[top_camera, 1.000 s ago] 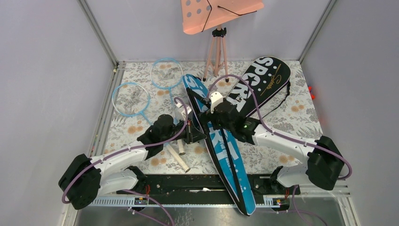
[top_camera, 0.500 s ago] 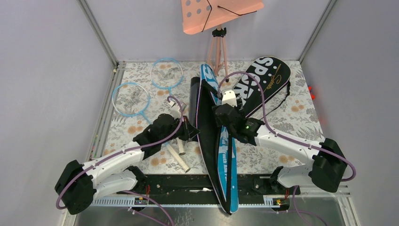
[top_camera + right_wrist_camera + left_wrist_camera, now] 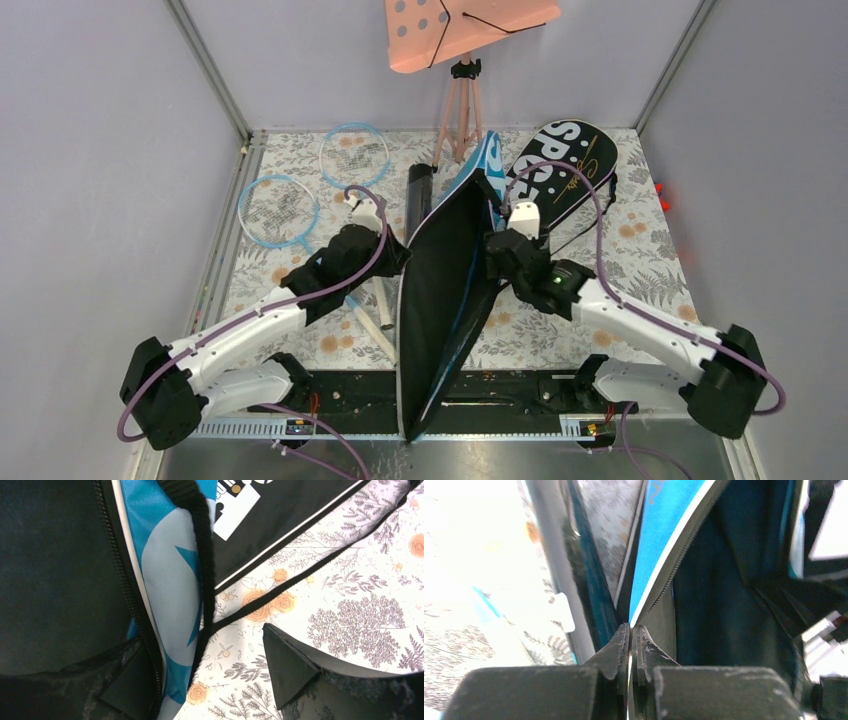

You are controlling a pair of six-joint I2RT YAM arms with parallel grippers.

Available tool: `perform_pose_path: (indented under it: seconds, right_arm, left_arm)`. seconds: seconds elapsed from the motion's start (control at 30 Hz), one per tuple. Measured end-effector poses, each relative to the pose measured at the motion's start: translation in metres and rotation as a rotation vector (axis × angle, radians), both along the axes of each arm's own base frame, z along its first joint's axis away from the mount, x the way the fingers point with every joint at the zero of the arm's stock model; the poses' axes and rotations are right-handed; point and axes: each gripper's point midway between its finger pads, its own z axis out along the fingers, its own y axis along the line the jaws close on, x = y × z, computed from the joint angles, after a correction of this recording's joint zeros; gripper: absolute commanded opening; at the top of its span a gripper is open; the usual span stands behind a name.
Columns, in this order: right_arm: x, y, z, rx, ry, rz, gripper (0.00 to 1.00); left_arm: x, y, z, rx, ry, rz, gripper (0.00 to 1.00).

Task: Pack up the badminton gear
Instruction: Open the racket bag at the center of the board.

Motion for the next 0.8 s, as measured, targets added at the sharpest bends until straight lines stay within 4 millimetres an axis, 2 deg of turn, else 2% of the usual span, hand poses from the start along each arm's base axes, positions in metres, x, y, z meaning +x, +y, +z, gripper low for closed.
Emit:
perform_pose_path:
  seconds: [0.2,0.4,0.5,0.57,0.63,0.67,0.73,0.8]
  right_arm:
    - [-0.017,-0.024,0.010,0.104,-0.018,-0.023,0.70]
    - [-0.016,-0.029,-0.012,0.096,0.049,-0.049,0.61]
    - [-0.017,-0.020,-0.028,0.097,0.110,-0.030,0.44]
    - [-0.017,-0.011,-0.033,0.130,0.125,-0.005,0.25]
    - [-0.017,-0.003,-0.033,0.160,0.128,0.023,0.01]
    - [-0.015,-0.001,-0.032,0.168,0.124,0.032,0.00]
    - [-0.012,0.004,-0.027,0.191,0.103,0.043,0.00]
    - [-0.011,0.008,-0.018,0.215,0.080,0.070,0.00]
  left_arm:
    - [0.023,0.014,0.021,0.048,-0.063,0.123,0.00]
    - [0.026,0.017,0.022,0.058,-0.071,0.140,0.00]
    - [0.025,0.016,0.021,0.054,-0.068,0.132,0.00]
    - [0.024,0.013,0.020,0.047,-0.062,0.121,0.00]
    - [0.024,0.010,0.019,0.042,-0.059,0.115,0.00]
    - [0.025,0.009,0.018,0.042,-0.056,0.112,0.01]
    - [0.026,0.006,0.014,0.044,-0.049,0.105,0.15]
    - [0.027,0.004,0.011,0.042,-0.042,0.098,0.34]
